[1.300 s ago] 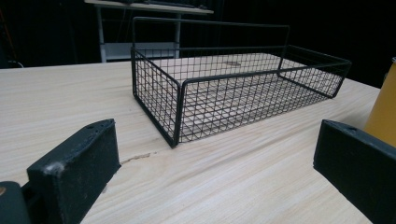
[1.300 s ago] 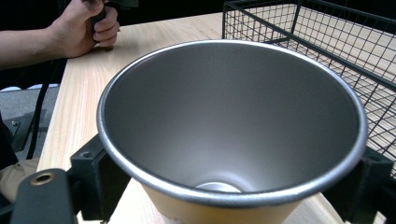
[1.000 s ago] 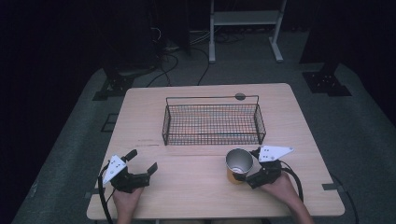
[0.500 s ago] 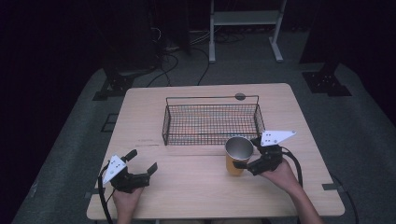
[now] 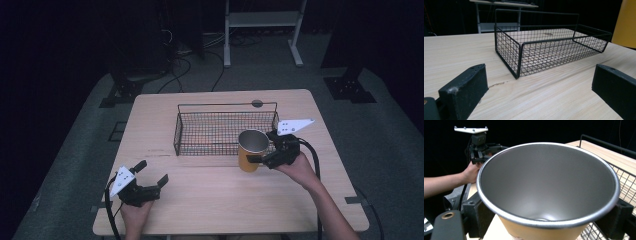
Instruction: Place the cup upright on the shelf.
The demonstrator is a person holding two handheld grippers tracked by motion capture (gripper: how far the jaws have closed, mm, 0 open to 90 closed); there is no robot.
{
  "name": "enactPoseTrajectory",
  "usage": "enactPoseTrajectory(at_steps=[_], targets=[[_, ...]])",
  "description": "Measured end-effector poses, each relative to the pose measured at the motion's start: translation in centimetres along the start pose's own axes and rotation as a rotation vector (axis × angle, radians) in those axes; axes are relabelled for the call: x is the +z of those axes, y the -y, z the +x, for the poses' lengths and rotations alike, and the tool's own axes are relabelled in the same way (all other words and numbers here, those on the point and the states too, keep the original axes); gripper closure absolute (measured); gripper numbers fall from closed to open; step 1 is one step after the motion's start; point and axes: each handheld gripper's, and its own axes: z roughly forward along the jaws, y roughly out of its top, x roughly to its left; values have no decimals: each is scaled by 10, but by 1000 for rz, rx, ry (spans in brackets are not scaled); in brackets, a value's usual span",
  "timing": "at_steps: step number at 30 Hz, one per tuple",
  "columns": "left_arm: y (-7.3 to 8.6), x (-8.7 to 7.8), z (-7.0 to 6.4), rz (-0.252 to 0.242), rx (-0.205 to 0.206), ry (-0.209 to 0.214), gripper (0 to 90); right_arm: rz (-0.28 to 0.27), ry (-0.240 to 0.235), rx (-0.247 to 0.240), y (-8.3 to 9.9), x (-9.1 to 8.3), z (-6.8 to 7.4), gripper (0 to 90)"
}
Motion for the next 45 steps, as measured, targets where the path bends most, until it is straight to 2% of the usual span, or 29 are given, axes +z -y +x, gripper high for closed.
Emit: enactPoseTrajectory(at_steps=[15,27,34,41,45], targets=[[0,0,0,0,-1,0,0,-1,-6,15,-29,8,-24,141],[0,0,0,-2,-3,2,0,0,19,11,-51,18,-44,141],[0,0,0,0,-2,2,0,36,50,15,-64,31,-65,141],[0,0,0,-2,-5,5,0,27,62,20,-75,40,-79,141],[0,0,0,-3,-4,6,0,45,71,27,-75,52,-89,140]])
